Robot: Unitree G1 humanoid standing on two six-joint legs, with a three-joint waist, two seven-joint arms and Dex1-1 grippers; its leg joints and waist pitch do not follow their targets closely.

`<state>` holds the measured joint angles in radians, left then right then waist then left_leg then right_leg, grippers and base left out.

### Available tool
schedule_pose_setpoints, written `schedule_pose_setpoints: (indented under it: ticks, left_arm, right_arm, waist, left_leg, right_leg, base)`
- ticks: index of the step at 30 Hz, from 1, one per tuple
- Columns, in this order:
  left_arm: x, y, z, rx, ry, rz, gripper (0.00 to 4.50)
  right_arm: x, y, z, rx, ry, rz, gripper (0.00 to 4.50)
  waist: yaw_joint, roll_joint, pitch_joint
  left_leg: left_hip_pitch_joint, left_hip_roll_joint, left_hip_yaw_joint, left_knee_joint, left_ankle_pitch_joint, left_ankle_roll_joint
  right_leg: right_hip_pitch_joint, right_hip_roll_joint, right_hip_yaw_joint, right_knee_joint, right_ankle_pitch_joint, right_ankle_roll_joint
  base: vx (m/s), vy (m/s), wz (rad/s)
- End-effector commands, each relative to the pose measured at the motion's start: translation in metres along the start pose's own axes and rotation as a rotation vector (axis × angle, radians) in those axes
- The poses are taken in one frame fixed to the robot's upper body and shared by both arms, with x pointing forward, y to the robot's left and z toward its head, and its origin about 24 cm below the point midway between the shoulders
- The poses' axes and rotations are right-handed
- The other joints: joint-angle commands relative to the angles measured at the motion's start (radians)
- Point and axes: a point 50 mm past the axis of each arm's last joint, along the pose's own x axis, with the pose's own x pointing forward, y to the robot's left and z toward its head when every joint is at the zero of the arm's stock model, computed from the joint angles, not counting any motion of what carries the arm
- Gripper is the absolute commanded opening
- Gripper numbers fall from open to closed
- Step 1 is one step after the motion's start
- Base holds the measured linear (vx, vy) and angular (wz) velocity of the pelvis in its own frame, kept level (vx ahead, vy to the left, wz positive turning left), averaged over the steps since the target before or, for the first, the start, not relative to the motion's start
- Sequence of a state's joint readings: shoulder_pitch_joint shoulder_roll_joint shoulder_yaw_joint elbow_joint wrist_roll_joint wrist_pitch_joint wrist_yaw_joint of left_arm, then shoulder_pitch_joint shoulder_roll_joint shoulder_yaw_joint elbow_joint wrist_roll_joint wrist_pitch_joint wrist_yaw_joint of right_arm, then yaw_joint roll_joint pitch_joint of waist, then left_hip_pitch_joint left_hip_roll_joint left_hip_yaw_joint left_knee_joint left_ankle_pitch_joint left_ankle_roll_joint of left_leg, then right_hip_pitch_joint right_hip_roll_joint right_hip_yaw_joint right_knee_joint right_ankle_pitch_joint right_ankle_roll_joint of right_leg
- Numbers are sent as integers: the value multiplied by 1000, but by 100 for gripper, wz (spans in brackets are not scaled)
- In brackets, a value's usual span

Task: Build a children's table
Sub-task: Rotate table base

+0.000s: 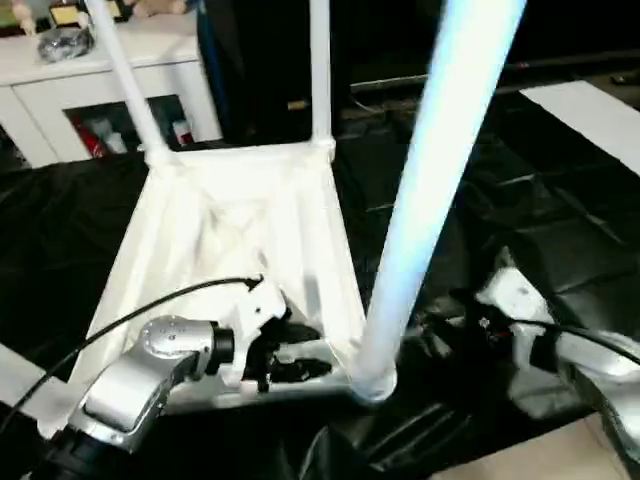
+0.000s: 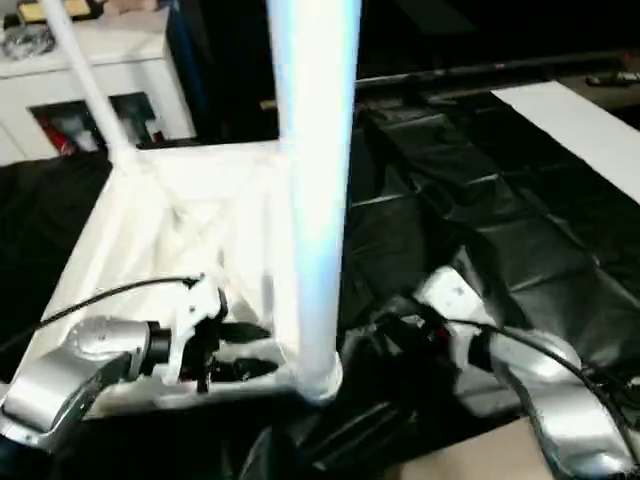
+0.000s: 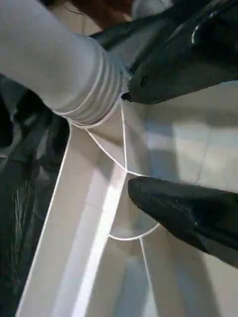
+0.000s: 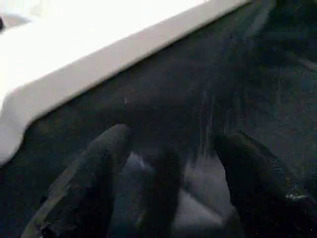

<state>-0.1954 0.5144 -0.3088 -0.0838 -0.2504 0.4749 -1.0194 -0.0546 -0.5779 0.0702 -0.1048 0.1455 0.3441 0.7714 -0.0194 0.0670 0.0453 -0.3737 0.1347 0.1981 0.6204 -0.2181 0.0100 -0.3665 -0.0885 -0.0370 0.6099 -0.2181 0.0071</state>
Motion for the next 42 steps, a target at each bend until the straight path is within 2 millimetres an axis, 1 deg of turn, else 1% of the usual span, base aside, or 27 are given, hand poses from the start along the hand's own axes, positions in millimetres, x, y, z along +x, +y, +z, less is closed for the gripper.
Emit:
schedule_pose_setpoints:
  ticks: [1,3,4,6,9,10,11,12,13,14,15,16,17,18,20,22,23,25,28,29,31,32,33,35,37,40,42]
  left_arm:
    - [-7,5,-6,18,37,34,233]
    - [-10,17,1,75,11,123,233]
    - [-10,22,2,82,8,163,233]
    - [-13,29,-3,132,91,198,233]
    - [-14,35,-9,164,139,230,215]
    - [-13,36,-10,166,147,219,203]
    - [-13,36,-10,168,148,202,197]
    - [-13,36,-10,158,148,173,197]
    - [-13,35,-8,157,144,137,194]
    - [-12,35,-3,151,130,105,194]
    - [-13,35,-2,144,128,100,169]
    - [-13,36,2,127,119,77,169]
    - [-13,40,2,130,117,92,158]
    - [-13,44,1,140,134,131,154]
    - [-16,56,-6,183,211,236,140]
    - [-19,57,-7,161,226,263,114]
    - [-21,60,-4,147,203,302,114]
    - [-25,70,7,147,144,398,106]
    - [-28,75,14,144,95,425,68]
    - [-30,77,21,139,14,444,67]
    - [-31,77,27,131,-20,435,40]
    - [-32,76,31,151,-15,415,26]
    - [-34,77,32,181,22,425,20]
    - [-35,77,30,230,87,432,15]
    - [-33,74,30,235,93,417,7]
    - [-31,66,31,218,57,355,7]
    - [-32,61,32,179,0,306,46]
  right_arm:
    - [5,1,0,-7,8,5,318]
    - [7,0,2,-10,-10,1,318]
    - [8,-1,2,-10,-15,-5,318]
    - [11,-2,0,-19,-14,-14,318]
    - [13,-6,0,-13,-20,-34,318]
    - [12,-9,2,-11,-29,-50,318]
    - [12,-12,4,-13,-38,-65,318]
    - [12,-14,6,-16,-44,-85,318]
    - [11,-17,7,-14,-46,-104,318]
    - [9,-20,8,-20,-45,-113,318]
    - [9,-20,8,-23,-45,-112,318]
    - [7,-20,9,-31,-45,-108,318]
    - [8,-18,8,-20,-54,-99,318]
    - [9,-17,7,-11,-58,-92,318]
    - [13,-12,4,-12,-53,-74,318]
    - [15,-12,6,-4,-66,-71,318]
    - [17,-13,10,8,-86,-80,318]
    - [21,-14,14,29,-115,-97,318]
    - [24,-15,15,45,-124,-108,318]
    - [25,-13,13,49,-127,-114,318]
    - [22,-13,14,57,-133,-105,318]
    - [20,-13,14,61,-138,-102,318]
    - [19,-14,14,63,-140,-103,318]
    - [20,-15,14,54,-137,-91,318]
    - [20,-17,15,45,-133,-85,318]
    - [17,-17,15,54,-136,-97,318]
    - [15,-15,14,70,-141,-105,318]
  waist:
    - [1,-10,-44]
    - [-1,-35,-45]
    - [5,-28,-46]
    - [7,-35,-44]
    - [6,-29,-39]
    - [6,-8,-39]
    - [-2,-23,-39]
    - [-3,-26,-40]
    - [-2,-24,-37]
    - [-2,-10,-38]
    - [-3,-15,-39]
    - [-5,-36,-40]
    - [0,-28,-40]
    - [2,-39,-42]
    - [6,-30,-43]
    - [6,-37,-43]
    - [6,-52,-43]
    - [5,-51,-38]
    - [3,-43,-40]
    - [2,-30,-40]
    - [4,-49,-45]
    - [9,-44,-47]
    - [16,-48,-50]
    - [24,-30,-57]
    - [27,-36,-58]
    - [34,-41,-56]
    - [35,-42,-53]
  left_leg:
    - [15,93,-53,-98,-264,29]
    - [10,91,-50,-96,-252,40]
    - [12,92,-51,-94,-239,40]
    - [13,94,-49,-96,-242,31]
    - [15,94,-52,-100,-269,19]
    - [19,93,-54,-100,-299,3]
    - [18,91,-53,-101,-323,-9]
    - [17,91,-54,-101,-325,-11]
    - [17,90,-53,-102,-330,-12]
    - [22,91,-54,-102,-345,-24]
    - [22,92,-54,-102,-345,-27]
    - [18,92,-52,-102,-331,-18]
    - [18,92,-53,-101,-319,-15]
    - [16,92,-50,-98,-292,0]
    - [14,93,-50,-96,-254,16]
    - [13,95,-50,-98,-251,22]
    - [10,96,-49,-97,-241,30]
    - [12,92,-50,-94,-268,19]
    - [13,93,-52,-97,-280,0]
    - [18,93,-50,-100,-300,-14]
    - [14,93,-48,-98,-281,-5]
    - [14,94,-50,-96,-260,2]
    - [10,96,-49,-94,-203,23]
    - [12,95,-46,-85,-109,57]
    - [10,94,-41,-80,-51,97]
    - [10,97,-40,-80,-65,102]
    - [11,98,-39,-83,-94,92]
  right_leg:
    - [17,-66,43,-80,-229,-233]
    - [19,-65,43,-81,-211,-237]
    - [20,-70,44,-78,-209,-244]
    - [18,-69,44,-79,-219,-244]
    - [15,-69,44,-80,-238,-242]
    - [14,-70,44,-80,-259,-238]
    - [14,-66,43,-83,-274,-233]
    - [17,-67,44,-82,-279,-229]
    - [13,-69,45,-86,-306,-220]
    - [11,-70,45,-88,-324,-219]
    - [11,-69,45,-87,-315,-220]
    - [13,-67,46,-86,-294,-225]
    - [15,-71,47,-81,-289,-230]
    - [14,-71,47,-82,-274,-234]
    - [15,-70,45,-79,-216,-248]
    - [18,-70,44,-77,-201,-251]
    - [19,-73,45,-75,-205,-254]
    - [15,-76,44,-81,-302,-247]
    - [11,-72,43,-84,-316,-229]
    - [6,-67,42,-86,-290,-228]
    - [12,-67,44,-80,-235,-241]
    - [14,-71,45,-74,-209,-249]
    - [17,-74,44,-67,-154,-261]
    - [16,-69,41,-54,-19,-277]
    - [18,-67,37,-47,82,-297]
    - [22,-74,38,-46,62,-314]
    - [20,-72,37,-52,12,-312]
  base:
    - [0,0,0]
    - [0,0,0]
    - [0,0,0]
    - [0,0,0]
    - [0,0,0]
    - [0,0,0]
    - [0,0,0]
    - [0,0,0]
    - [0,0,0]
    - [0,0,0]
    - [0,0,0]
    - [0,0,0]
    - [0,0,0]
    - [0,0,0]
    - [0,0,0]
    - [0,0,0]
    - [0,0,0]
    - [0,0,0]
    - [0,0,0]
    - [0,0,0]
    - [0,0,0]
    - [0,0,0]
    - [0,0,0]
    - [0,0,0]
    - [0,0,0]
    - [0,0,0]
    - [0,0,0]
